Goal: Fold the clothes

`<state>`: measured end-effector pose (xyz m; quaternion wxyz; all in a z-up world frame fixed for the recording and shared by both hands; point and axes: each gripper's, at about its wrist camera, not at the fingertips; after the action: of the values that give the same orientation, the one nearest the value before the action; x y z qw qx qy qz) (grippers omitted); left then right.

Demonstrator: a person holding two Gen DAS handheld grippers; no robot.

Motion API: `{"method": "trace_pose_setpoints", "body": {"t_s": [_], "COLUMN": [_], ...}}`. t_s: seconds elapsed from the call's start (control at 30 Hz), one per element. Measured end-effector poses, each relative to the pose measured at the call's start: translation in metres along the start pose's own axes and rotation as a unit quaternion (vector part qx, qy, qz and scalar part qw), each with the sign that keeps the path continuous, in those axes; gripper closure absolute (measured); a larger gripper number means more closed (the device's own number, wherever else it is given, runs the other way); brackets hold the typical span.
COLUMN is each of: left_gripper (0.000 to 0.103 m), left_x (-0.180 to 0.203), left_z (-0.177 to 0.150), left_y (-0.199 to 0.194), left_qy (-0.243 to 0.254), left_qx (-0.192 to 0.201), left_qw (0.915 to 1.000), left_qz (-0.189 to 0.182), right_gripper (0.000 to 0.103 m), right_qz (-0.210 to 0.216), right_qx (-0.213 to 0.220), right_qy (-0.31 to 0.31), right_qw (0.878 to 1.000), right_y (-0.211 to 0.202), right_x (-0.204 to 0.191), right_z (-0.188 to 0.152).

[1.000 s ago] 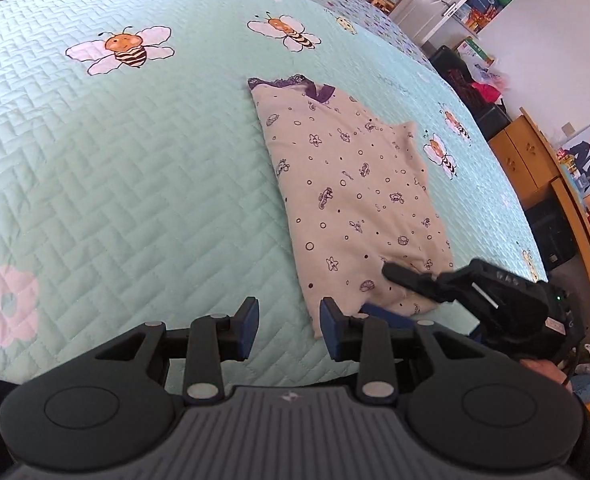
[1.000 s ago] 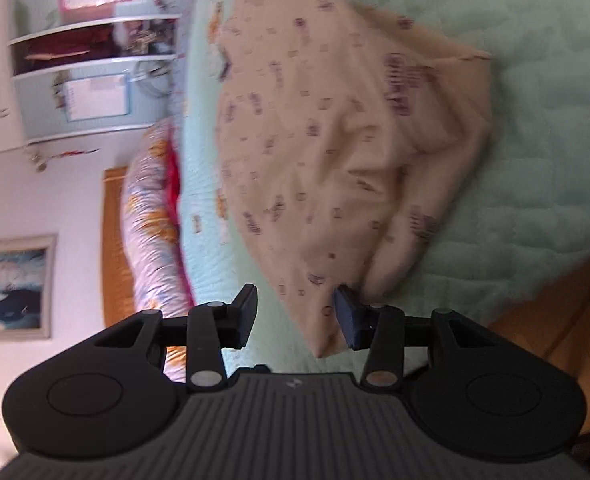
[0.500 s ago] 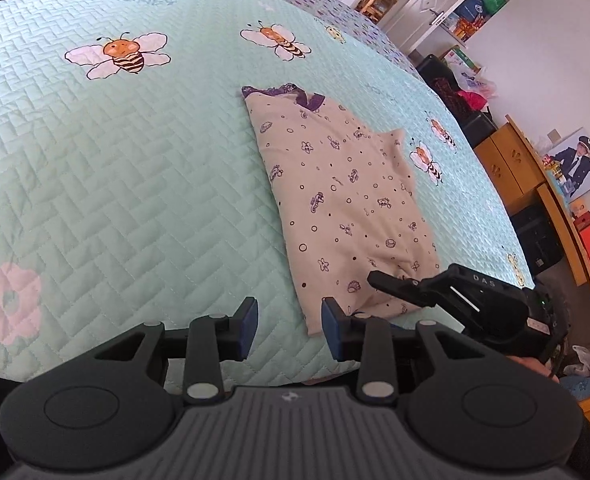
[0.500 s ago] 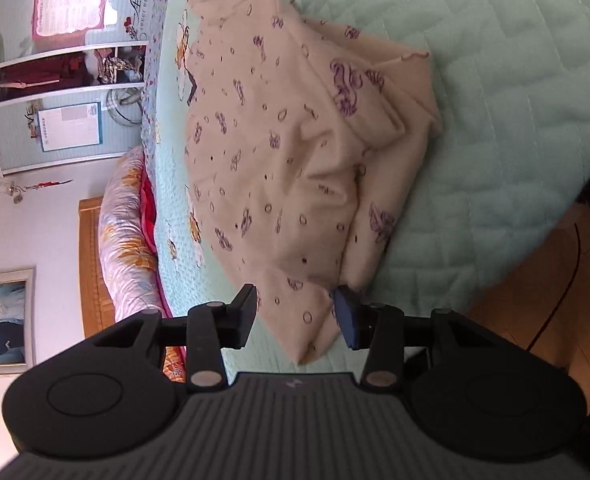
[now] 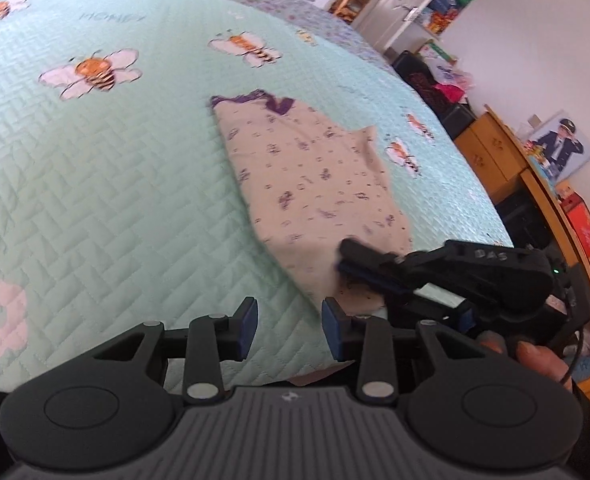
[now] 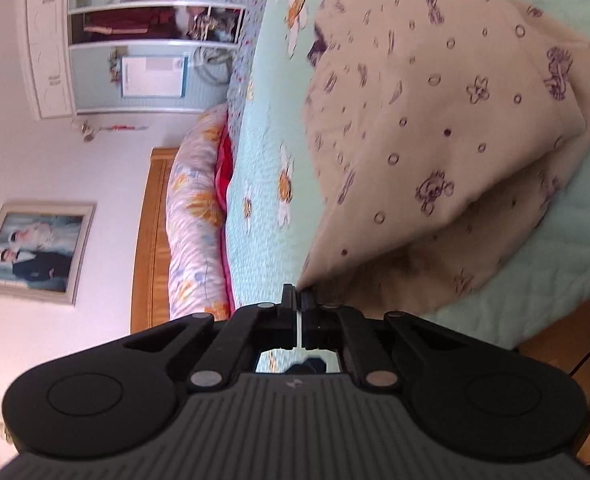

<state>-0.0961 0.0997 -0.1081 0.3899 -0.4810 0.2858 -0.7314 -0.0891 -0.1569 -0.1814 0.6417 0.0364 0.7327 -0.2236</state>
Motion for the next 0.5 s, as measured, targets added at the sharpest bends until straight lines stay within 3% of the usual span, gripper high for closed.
{"method": "trace_pose_setpoints", "body": {"t_s": [0.07, 0.17, 0.2, 0.27, 0.33, 0.4, 0.5], "left_gripper": [0.065, 0.065, 0.066, 0.066, 0.065, 0.065, 0.065], "left_x": [0.004, 0.009, 0.011, 0.018, 0.029, 0.042, 0.063], "left_z": [-0.001, -0.001, -0.001, 0.0, 0.001, 0.001, -0.003], "left_y": [0.003, 0.009, 0.01, 0.012, 0.017, 0.026, 0.042], "left_qy": [0.011, 0.024, 0.03, 0.056, 0.095, 0.14, 0.217], "left_qx": [-0.005, -0.016, -0.017, -0.017, -0.018, -0.02, -0.019], "left_qw": [0.9999, 0.9995, 0.9992, 0.9979, 0.9943, 0.9876, 0.9689], "left_qz": [0.004, 0.016, 0.019, 0.029, 0.045, 0.068, 0.117], "right_gripper": [0.098, 0.092, 0.092, 0.085, 0.078, 0.075, 0.074], "right_qz": [-0.015, -0.055, -0.049, -0.044, -0.066, -0.131, -0.211], "right_qx": [-0.029, -0.046, -0.039, -0.014, 0.028, 0.071, 0.096], "right_qy": [0.009, 0.069, 0.07, 0.04, 0.0, -0.041, -0.083], "right_qw": [0.999, 0.995, 0.996, 0.998, 0.997, 0.988, 0.969], "right_y": [0.011, 0.014, 0.006, -0.018, -0.051, -0.079, -0.103], "right_x": [0.011, 0.038, 0.038, 0.025, 0.008, -0.007, -0.011], "right_z": [0.002, 0.005, 0.004, 0.001, -0.006, -0.011, -0.005]}}
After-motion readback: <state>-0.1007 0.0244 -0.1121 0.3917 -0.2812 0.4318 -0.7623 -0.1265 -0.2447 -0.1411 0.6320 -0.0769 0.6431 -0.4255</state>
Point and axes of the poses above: each gripper's, at about its wrist camera, not at the fingertips, and y roughly the way its jaws point, x to its right, z to its top, and after that the axes turned 14 degrees about -x, right-handed
